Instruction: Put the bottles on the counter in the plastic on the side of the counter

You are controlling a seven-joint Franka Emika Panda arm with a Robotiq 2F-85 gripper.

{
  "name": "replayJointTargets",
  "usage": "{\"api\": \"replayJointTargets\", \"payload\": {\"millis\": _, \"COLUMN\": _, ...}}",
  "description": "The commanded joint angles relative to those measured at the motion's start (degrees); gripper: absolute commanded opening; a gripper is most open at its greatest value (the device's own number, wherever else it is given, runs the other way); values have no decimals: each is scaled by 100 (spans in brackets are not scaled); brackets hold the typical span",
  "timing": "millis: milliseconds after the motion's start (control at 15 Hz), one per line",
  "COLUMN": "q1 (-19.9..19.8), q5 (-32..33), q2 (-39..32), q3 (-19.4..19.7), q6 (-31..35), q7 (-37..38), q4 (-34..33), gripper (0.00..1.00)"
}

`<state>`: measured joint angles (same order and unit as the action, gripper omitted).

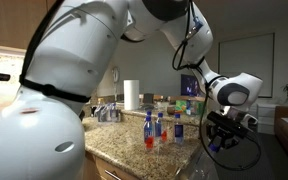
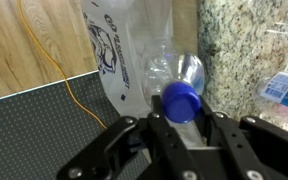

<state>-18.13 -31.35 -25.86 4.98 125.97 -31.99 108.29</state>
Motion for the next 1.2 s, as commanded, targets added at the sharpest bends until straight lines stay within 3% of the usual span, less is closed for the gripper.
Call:
{"api": "replayJointTargets", "payload": {"millis": 0, "q1": -235, "q5": -325, "q2": -492, "q3": -200, "q6": -168, "q7": 296, "q4": -374, "gripper": 9}}
{"api": "replayJointTargets", "payload": {"millis": 600, "q1": -88, "q5": 35, "q2": -984, "q3": -161, "q6": 454, "q7": 1003, "q4": -697, "gripper": 9}}
{"api": "replayJointTargets", "payload": {"millis": 667, "q1": -52, "q5": 134, "q2": -966, "q3": -177, "q6": 526, "q7": 1019, "q4": -682, "gripper": 45}}
{"api": "replayJointTargets", "payload": {"millis": 733, "q1": -25, "q5": 224, "q2": -943, "q3": -198, "q6": 591, "q7": 1019, "q4": -665, "gripper": 60}}
{"api": "replayJointTargets", "payload": {"millis": 1133, "q1": -6, "q5": 395, "q2": -694, "q3": -614, "q6": 471, "q7": 802, "q4": -649, "gripper": 97}}
